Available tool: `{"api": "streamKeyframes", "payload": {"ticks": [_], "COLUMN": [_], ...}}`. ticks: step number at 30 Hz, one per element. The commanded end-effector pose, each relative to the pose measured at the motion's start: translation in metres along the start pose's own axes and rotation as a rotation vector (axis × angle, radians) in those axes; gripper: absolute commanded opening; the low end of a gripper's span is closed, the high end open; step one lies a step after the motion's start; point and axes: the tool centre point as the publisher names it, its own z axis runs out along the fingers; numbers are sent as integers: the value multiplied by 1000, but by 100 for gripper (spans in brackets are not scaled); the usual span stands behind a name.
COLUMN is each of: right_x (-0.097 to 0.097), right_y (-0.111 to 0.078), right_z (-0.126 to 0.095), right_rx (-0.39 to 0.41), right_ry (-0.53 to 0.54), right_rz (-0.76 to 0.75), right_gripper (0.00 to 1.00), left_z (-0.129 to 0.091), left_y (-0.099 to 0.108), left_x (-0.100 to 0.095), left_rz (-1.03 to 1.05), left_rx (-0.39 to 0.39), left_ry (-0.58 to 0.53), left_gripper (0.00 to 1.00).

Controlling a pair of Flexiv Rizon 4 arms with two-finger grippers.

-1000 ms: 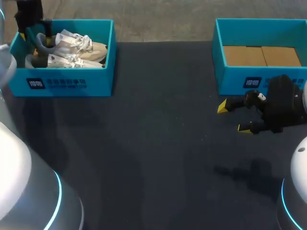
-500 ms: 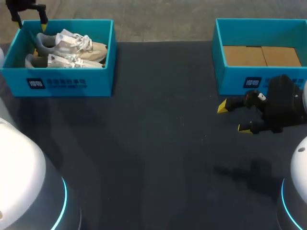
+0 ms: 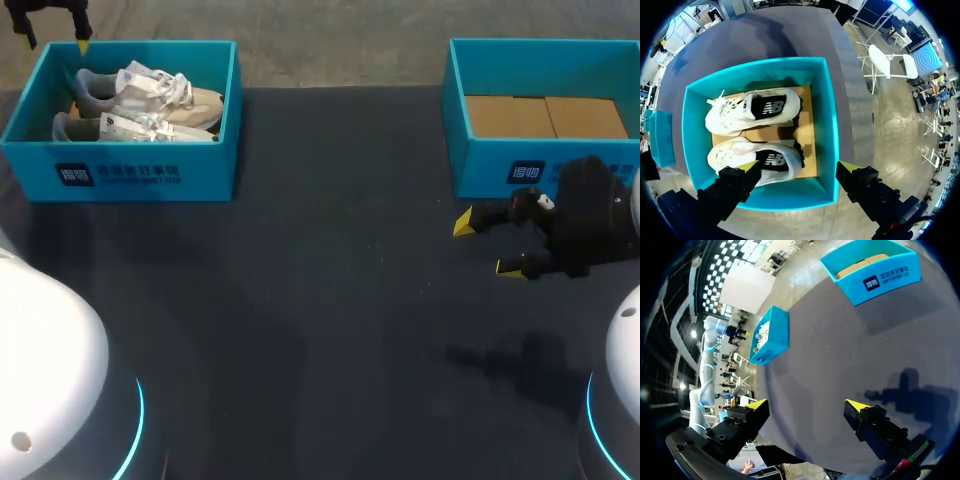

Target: Take the shoe out of the shoebox, open the shoe tongue, remove and reinsert the insole, then place the shoe into the shoebox

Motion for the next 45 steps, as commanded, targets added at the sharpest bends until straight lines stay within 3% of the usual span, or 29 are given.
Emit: {"api": "streamKeyframes", "payload": {"ticks": [1,10,22,30,45], "right_x": [0,0,0,0,0], "right_y": [-2,-2,-2,-2,-2], "right_z": [1,1,1,1,1], "right_rx": [-4,-4,-4,-4,-4], "right_ry": [-3,-3,-3,-3,-3], "right_rz": [1,1,1,1,1], "right_gripper": [100,100,100,100,100], "left_z": [1,1,-3,9,28], "left_y": [-8,-8,-71,-103,-116], "left_x": [-2,-2,-11,-20,-23], "left_rz": [0,0,38,45,56], "left_rx": [-44,-44,-78,-75,-93], "left_ry": [5,5,-36,-28,-40], "left_gripper": [100,100,100,100,100]}}
